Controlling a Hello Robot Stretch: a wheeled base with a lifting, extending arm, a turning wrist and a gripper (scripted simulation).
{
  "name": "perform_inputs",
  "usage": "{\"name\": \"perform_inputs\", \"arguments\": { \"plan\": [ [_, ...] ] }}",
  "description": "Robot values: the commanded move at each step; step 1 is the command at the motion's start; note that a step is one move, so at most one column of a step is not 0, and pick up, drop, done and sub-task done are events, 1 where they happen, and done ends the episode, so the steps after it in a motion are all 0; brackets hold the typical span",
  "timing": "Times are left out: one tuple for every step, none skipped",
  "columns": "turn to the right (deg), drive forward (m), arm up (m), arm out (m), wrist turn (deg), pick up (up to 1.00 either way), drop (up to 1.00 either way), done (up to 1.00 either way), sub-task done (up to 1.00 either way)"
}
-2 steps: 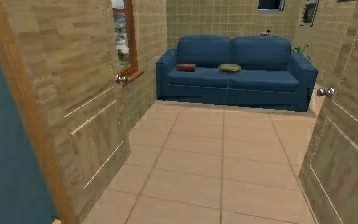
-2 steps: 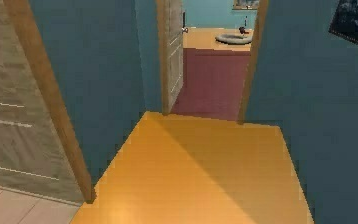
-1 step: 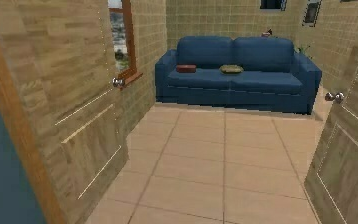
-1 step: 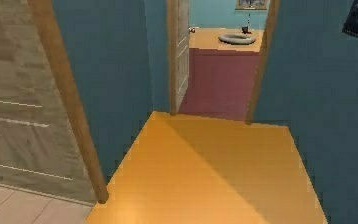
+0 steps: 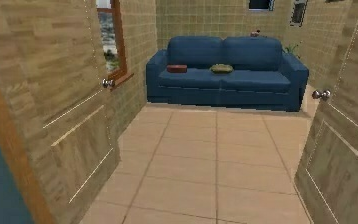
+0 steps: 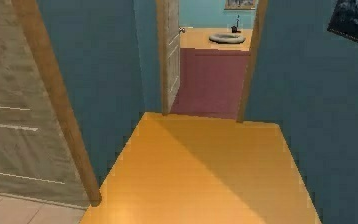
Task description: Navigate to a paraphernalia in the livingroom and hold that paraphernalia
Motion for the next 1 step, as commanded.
{"name": "perform_inputs", "arguments": {
  "plan": [
    [21.0,0.00,0.00,0.00,0.0,0.00,0.00,0.00,0.00]
  ]
}}
